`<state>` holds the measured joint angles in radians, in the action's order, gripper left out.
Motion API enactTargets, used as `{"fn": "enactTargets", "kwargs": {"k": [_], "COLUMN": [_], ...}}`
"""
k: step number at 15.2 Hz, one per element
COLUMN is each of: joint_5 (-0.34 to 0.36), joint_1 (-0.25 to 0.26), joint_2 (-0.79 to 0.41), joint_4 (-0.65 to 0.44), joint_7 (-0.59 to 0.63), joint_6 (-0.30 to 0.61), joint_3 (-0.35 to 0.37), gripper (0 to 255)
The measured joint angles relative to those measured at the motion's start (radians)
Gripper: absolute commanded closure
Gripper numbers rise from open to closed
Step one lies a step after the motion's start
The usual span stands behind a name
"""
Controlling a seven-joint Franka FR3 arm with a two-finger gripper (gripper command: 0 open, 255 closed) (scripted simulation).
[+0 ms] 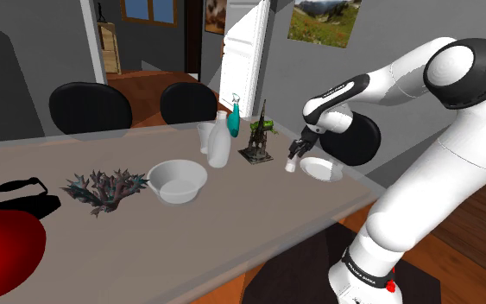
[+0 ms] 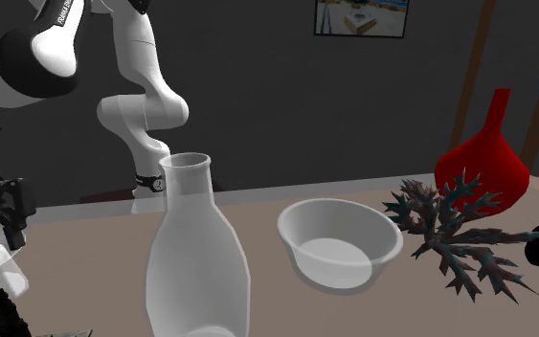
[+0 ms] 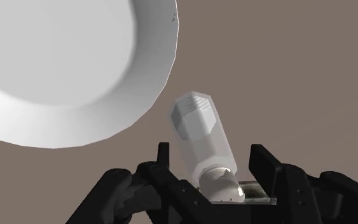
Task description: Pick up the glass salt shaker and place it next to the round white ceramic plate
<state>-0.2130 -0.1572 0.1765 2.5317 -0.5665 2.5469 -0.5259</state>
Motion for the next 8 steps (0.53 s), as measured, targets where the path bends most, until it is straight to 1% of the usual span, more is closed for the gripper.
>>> {"fn": "enactTargets", "kwargs": {"k": [5, 8], "joint_5": [0.0, 0.064], "joint_1": [0.0, -0.029], "joint_2": [0.0, 0.069], "joint_4": [0.0, -0.008], "joint_7": [0.0, 0.045], "joint_6": [0.0, -0.067], "joint_3": [0.0, 0.014], "gripper": [0, 0]}}
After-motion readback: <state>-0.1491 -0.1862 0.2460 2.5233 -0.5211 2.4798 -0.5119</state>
